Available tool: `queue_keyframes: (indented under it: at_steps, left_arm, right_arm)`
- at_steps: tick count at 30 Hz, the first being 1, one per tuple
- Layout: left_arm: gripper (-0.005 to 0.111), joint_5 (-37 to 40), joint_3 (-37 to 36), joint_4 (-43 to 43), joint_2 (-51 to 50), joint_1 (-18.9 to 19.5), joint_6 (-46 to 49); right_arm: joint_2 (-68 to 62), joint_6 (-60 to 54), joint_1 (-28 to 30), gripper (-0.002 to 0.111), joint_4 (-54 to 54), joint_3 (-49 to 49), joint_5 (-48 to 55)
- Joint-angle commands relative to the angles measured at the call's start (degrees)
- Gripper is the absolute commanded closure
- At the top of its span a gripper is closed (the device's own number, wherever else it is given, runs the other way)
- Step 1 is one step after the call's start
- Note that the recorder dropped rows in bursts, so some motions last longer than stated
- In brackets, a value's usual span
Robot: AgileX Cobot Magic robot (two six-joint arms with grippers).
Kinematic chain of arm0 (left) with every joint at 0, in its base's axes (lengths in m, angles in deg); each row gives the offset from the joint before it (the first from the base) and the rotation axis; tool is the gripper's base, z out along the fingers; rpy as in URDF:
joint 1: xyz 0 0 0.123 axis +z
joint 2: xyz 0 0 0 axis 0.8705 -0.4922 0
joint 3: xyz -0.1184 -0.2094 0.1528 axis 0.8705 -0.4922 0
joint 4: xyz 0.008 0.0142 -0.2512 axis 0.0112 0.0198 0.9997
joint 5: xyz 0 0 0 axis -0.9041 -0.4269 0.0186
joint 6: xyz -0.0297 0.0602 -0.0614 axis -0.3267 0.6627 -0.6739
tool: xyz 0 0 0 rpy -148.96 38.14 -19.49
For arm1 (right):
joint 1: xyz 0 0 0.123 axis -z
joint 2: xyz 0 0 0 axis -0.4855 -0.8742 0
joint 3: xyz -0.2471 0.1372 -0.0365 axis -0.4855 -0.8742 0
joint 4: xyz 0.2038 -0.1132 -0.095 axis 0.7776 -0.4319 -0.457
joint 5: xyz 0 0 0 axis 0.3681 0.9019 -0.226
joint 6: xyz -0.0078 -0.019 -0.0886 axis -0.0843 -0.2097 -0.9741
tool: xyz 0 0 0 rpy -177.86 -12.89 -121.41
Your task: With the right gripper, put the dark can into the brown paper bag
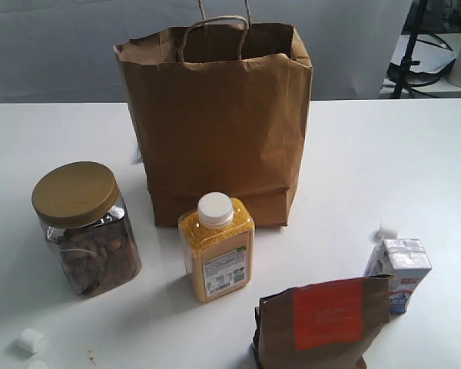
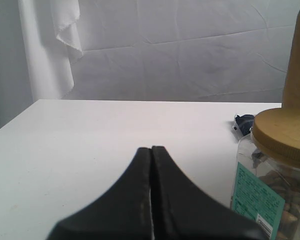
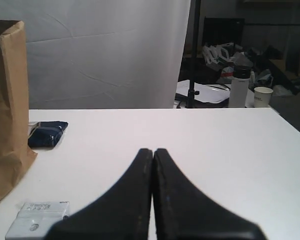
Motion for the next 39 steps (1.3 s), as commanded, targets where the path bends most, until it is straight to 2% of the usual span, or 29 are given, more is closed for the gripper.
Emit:
queue_keyframes:
  at_steps: [1, 8, 14, 39]
  left_arm:
    - [0.107, -0.17, -0.20, -0.15, 0.20, -0.32, -0.20]
    - [0.107, -0.17, -0.20, -0.15, 0.20, -0.32, -0.20]
    - [0.107, -0.17, -0.20, -0.15, 0.20, -0.32, -0.20]
    - [0.107, -0.17, -0.20, -0.15, 0.20, -0.32, -0.20]
  right_arm:
    - [0.16, -2.31, 0.34, 0.108, 1.05, -0.18, -0.64]
    - [0.16, -1.22, 0.34, 0.108, 1.36, -0.18, -0.88]
    - [0.16, 1.40, 0.34, 0.108, 9.88, -0.18, -0.59]
    - [0.16, 0.99, 0.34, 0.108, 5.13, -0.18, 0.19]
